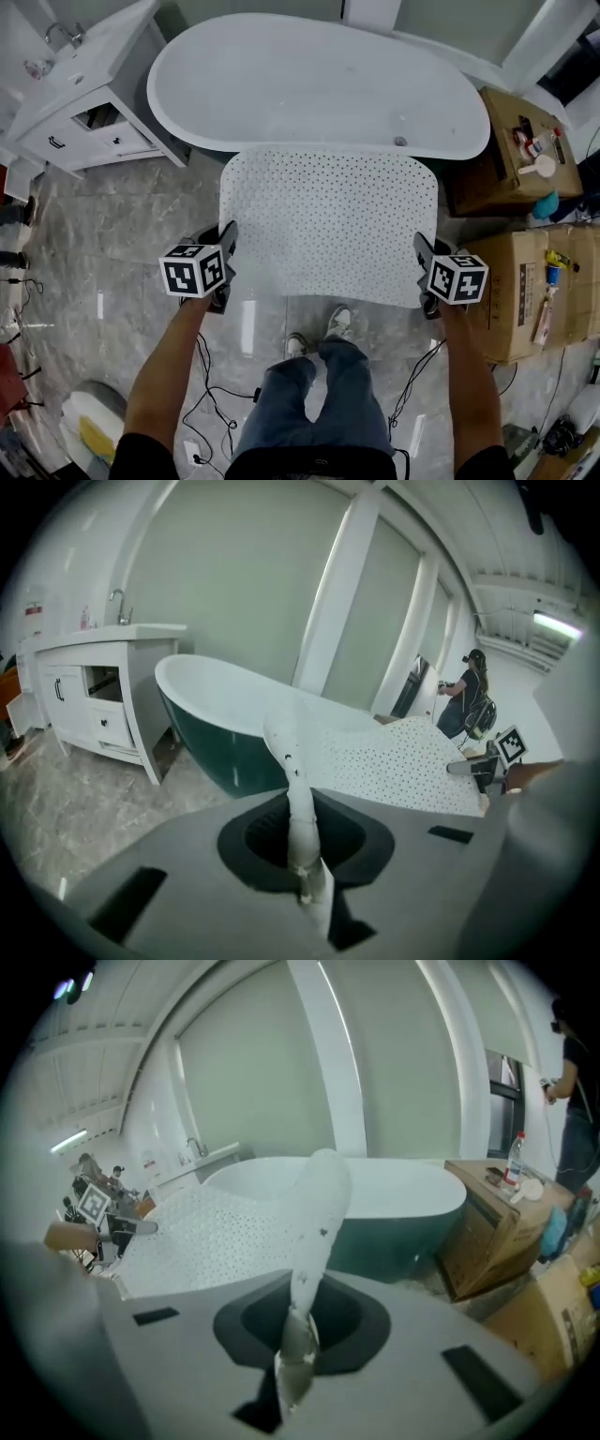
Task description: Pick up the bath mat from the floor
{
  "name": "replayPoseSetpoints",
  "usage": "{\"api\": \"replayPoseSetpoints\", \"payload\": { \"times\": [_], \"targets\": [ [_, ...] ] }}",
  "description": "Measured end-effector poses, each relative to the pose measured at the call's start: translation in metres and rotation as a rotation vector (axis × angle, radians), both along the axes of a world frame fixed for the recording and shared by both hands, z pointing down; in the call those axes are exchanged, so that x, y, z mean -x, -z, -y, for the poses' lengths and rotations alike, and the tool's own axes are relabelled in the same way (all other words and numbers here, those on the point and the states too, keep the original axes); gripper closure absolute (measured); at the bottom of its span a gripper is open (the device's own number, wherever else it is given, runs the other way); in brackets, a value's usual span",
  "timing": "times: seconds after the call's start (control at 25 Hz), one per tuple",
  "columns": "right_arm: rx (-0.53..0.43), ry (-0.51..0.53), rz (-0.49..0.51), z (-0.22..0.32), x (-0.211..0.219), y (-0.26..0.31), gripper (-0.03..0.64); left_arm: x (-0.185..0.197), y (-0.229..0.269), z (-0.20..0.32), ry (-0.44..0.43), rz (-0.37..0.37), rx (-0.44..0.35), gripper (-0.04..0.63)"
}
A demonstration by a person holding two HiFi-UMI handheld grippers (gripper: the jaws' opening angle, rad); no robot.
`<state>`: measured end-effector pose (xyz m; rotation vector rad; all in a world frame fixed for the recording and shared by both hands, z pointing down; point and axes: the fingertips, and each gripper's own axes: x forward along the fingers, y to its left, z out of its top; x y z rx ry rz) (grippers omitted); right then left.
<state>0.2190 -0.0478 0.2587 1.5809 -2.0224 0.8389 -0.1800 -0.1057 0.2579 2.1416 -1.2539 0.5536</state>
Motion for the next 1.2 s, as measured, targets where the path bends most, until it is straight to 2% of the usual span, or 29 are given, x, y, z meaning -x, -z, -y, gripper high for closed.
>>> {"api": "replayPoseSetpoints", "payload": {
  "times": [0.2, 0.48, 0.72, 0.88, 1.2],
  "targets": [
    [-0.104, -0.005, -0.030, -0.009, 0.001, 0.085, 0.592, -0.001, 0.077, -0.004, 0.015, -0.031, -0.087, 0.568],
    [-0.243, -0.021, -0.092, -0.013, 0.002, 0.184, 0.592, -0.006, 0.171, -0.002, -0.015, -0.045, -0.206, 0.568],
    [-0.354, -0.089, -0.080, -0.024, 0.008, 0.243, 0.592, 0.002, 0.238, -0.008, -0.026, -0.018, -0.328, 0.567],
    [-0.424, -0.101, -0.084, -0.028, 0.018, 0.276, 0.592, 0.011, 0.267, -0.010, -0.025, -0.013, -0.386, 0.567],
    [-0.530, -0.090, -0.120, -0.040, 0.040, 0.326, 0.592, 0.029, 0.304, -0.021, -0.004, -0.009, -0.455, 0.566]
  ]
}}
